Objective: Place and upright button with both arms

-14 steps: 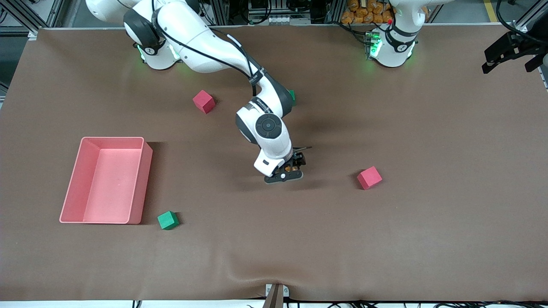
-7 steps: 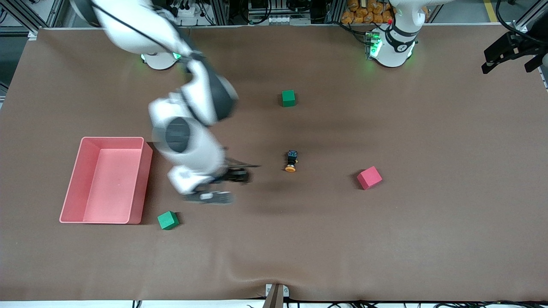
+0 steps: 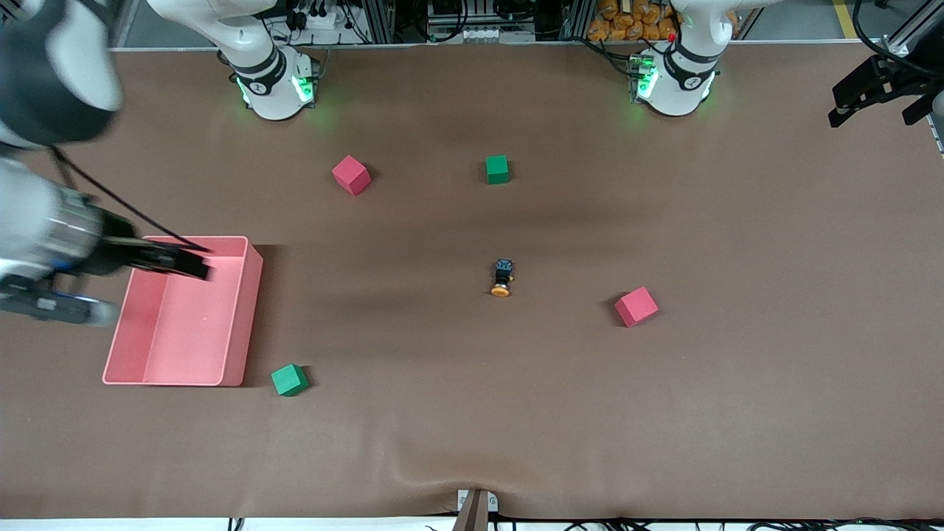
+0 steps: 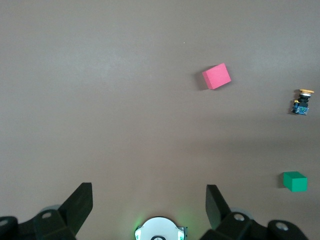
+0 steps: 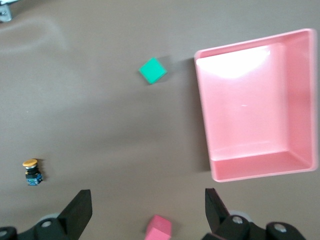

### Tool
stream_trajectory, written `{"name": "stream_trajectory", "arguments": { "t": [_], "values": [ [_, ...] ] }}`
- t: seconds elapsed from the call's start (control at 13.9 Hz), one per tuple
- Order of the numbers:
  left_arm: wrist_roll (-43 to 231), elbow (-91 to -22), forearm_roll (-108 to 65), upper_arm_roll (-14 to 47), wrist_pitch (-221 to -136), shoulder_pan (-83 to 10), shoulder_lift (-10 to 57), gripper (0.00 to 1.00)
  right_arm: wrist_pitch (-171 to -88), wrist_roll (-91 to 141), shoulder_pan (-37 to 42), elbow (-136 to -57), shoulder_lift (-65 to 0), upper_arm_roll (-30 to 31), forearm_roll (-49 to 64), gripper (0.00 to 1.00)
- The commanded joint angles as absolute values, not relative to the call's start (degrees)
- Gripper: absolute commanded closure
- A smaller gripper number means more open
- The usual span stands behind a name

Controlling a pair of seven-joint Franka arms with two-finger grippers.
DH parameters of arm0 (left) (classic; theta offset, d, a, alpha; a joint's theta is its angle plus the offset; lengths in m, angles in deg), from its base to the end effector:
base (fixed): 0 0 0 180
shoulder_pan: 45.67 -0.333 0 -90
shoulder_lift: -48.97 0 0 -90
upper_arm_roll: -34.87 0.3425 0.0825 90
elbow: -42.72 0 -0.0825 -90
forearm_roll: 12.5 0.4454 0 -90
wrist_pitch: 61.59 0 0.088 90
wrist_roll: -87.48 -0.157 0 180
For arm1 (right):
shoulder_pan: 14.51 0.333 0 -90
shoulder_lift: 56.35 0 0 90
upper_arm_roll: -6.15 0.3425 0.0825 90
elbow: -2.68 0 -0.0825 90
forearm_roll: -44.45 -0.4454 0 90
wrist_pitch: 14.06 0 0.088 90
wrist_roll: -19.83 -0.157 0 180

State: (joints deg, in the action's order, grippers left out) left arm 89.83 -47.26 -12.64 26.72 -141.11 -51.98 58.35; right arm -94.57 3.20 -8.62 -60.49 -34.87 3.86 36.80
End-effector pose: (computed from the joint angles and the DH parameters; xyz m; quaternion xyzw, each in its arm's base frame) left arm 0.5366 -0.0246 0.6789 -0.9999 -0.0053 0.0099 0.0107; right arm 0.7109 0.0730 0.5836 -0.9922 0.1035 0.0458 0.0516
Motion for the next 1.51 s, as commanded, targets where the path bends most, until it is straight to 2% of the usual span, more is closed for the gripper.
{"name": "stream_trajectory", "arguments": {
  "t": [0.0,0.29,0.43,0.86,1.44],
  "values": [
    [88.8,-46.84,-13.47,26.43,-141.22,-52.53,58.37,0.0,-94.83,4.1,-11.78,-68.75,-43.4,5.01,37.93,0.0],
    [88.8,-46.93,-13.46,26.34,-141.22,-52.44,58.46,0.0,-96.4,4.36,-12.83,-81.05,-54.3,5.01,43.64,0.0],
    [88.8,-47.02,-13.38,26.34,-141.22,-52.35,58.46,0.0,-98.07,8.46,-13.98,-85.37,-57.66,5.1,44.0,0.0],
    [88.8,-46.84,-13.38,26.34,-141.3,-52.35,58.11,0.0,-98.7,10.25,-16.09,-88.55,-58.98,5.01,43.83,0.0],
    [88.62,-47.28,-13.9,25.82,-141.3,-51.04,56.09,0.0,-97.03,19.21,-16.71,-86.36,-58.46,4.92,44.01,0.0]
  ]
}}
